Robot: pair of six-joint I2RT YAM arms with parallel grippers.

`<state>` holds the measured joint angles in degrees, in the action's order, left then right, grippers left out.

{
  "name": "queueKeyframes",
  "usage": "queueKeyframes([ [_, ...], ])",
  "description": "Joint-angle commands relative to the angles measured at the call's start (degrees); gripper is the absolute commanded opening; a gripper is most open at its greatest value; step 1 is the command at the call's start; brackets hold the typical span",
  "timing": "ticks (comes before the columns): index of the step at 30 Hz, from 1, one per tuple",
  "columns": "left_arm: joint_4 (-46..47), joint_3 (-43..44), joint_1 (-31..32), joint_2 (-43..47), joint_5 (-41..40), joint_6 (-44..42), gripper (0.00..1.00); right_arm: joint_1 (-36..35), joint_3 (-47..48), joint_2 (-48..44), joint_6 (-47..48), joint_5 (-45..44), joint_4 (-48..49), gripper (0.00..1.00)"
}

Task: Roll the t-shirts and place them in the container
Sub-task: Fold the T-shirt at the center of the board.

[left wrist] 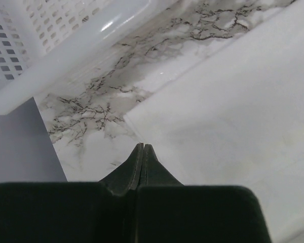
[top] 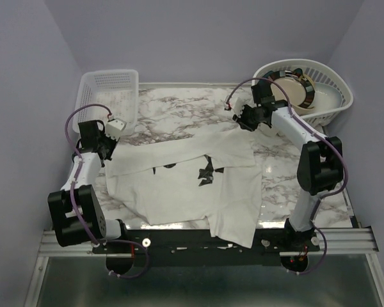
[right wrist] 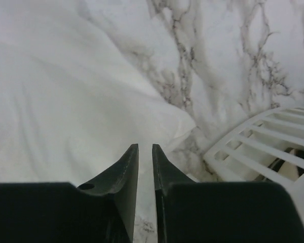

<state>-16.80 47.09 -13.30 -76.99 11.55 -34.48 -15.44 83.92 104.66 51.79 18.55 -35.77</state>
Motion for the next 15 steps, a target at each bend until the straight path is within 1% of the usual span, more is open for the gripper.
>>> queueKeyframes([
  [1,9.67,-2.18,0.38,-2.89,-1.71,2.4,0.0,-0.47,8.26,8.7,1.2,-4.83,2.11,0.23],
  [9,15.65,-5.34,0.64,-6.77,-4.78,-1.02,0.0,-1.17,13.46,15.48,5.86,-7.21,0.44,0.22],
  [14,17.23,-7.36,0.64,-8.17,-7.33,-4.19,0.0,-1.61,14.61,17.77,7.79,-9.05,-1.4,0.23],
  [15,18.19,-8.5,0.56,-8.35,-7.94,-4.71,0.0,-1.52,13.74,18.12,7.89,-11.05,-1.5,0.22],
])
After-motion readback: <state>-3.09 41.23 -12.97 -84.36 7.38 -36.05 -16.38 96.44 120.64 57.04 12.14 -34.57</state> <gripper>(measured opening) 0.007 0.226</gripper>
